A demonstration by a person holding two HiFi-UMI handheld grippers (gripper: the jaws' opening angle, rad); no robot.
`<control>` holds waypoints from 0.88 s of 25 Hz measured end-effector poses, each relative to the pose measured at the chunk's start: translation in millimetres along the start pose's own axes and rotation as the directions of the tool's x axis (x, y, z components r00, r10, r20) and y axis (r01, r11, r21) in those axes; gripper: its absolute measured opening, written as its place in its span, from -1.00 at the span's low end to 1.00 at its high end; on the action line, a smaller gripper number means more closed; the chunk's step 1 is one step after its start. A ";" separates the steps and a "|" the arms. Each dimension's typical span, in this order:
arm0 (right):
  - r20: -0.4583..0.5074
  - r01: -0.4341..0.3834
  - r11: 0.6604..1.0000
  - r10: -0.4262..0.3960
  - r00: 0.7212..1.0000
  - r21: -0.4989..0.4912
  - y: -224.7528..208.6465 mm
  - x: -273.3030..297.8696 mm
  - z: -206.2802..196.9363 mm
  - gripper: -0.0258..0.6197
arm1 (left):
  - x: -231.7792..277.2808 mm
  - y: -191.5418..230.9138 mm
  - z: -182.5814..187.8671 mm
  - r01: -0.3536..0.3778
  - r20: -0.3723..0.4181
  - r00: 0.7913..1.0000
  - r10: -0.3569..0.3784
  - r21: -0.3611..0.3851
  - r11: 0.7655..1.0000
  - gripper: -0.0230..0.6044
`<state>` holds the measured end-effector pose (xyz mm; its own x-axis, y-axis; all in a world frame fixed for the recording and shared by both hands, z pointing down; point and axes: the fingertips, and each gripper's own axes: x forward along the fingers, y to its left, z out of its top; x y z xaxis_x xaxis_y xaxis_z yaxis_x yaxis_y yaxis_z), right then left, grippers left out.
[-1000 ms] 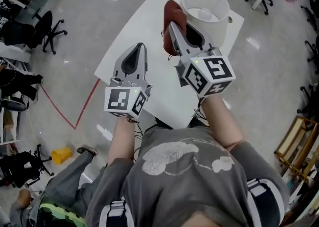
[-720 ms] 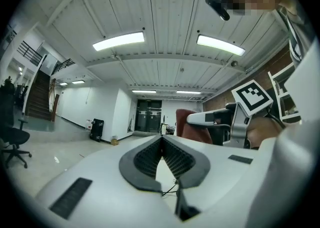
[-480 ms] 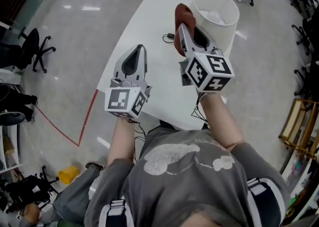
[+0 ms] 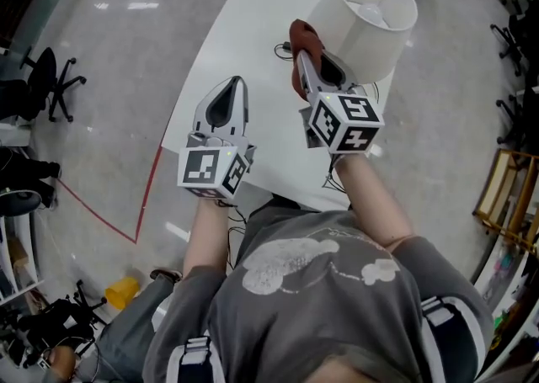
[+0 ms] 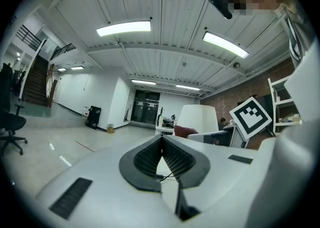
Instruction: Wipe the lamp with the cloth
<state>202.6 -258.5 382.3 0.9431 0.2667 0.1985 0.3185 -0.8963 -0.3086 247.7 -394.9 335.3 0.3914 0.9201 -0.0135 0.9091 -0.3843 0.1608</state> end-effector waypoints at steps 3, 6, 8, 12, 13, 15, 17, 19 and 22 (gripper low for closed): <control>-0.038 -0.004 1.000 0.004 0.999 -0.006 -3.0 3.4 -19.2 -0.65 | 1.3 2.1 -16.6 -0.004 -0.024 1.000 0.004 -0.017 1.000 -0.90; -0.073 -0.006 1.000 0.005 0.997 -0.007 -5.3 6.0 -32.4 -0.65 | 2.6 2.3 -27.0 -0.012 -0.042 0.999 0.011 -0.027 1.000 -0.90; -0.107 -0.007 1.000 0.006 0.994 -0.010 -5.6 6.6 -43.3 -0.65 | 0.3 2.2 -32.9 -0.022 -0.056 0.998 0.020 -0.035 0.999 -0.90; -0.183 -0.041 0.999 0.038 0.982 -0.012 1.9 6.9 -68.3 -0.65 | -9.3 4.9 -41.8 -0.055 -0.078 0.996 0.051 -0.055 0.997 -0.90; -0.192 -0.056 0.998 0.053 0.980 -0.009 4.0 5.8 -72.2 -0.65 | -10.5 4.7 -43.9 -0.060 -0.080 0.995 0.055 -0.059 0.996 -0.90; -0.195 -0.083 0.996 0.080 0.978 -0.010 6.7 2.3 -76.1 -0.65 | -11.1 2.0 -47.8 -0.064 -0.080 0.995 0.058 -0.064 0.996 -0.90; -0.187 -0.112 0.994 0.108 0.977 -0.015 10.0 -0.7 -75.5 -0.65 | -11.5 -0.8 -49.8 -0.068 -0.079 0.995 0.063 -0.068 0.995 -0.90; -0.179 -0.146 0.989 0.139 0.974 -0.029 15.6 -2.4 -71.8 -0.65 | -13.5 -2.0 -49.4 -0.075 -0.077 0.995 0.070 -0.071 0.995 -0.90; -0.182 -0.199 0.978 0.185 0.966 -0.059 24.5 -6.7 -67.9 -0.65 | -19.9 -4.1 -51.7 -0.090 -0.078 0.993 0.084 -0.084 0.992 -0.90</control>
<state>197.6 -306.3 436.5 0.9523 0.0267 0.3041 0.1181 -0.9508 -0.2863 228.8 -407.7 385.9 0.4538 0.8878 0.0767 0.8550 -0.4581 0.2433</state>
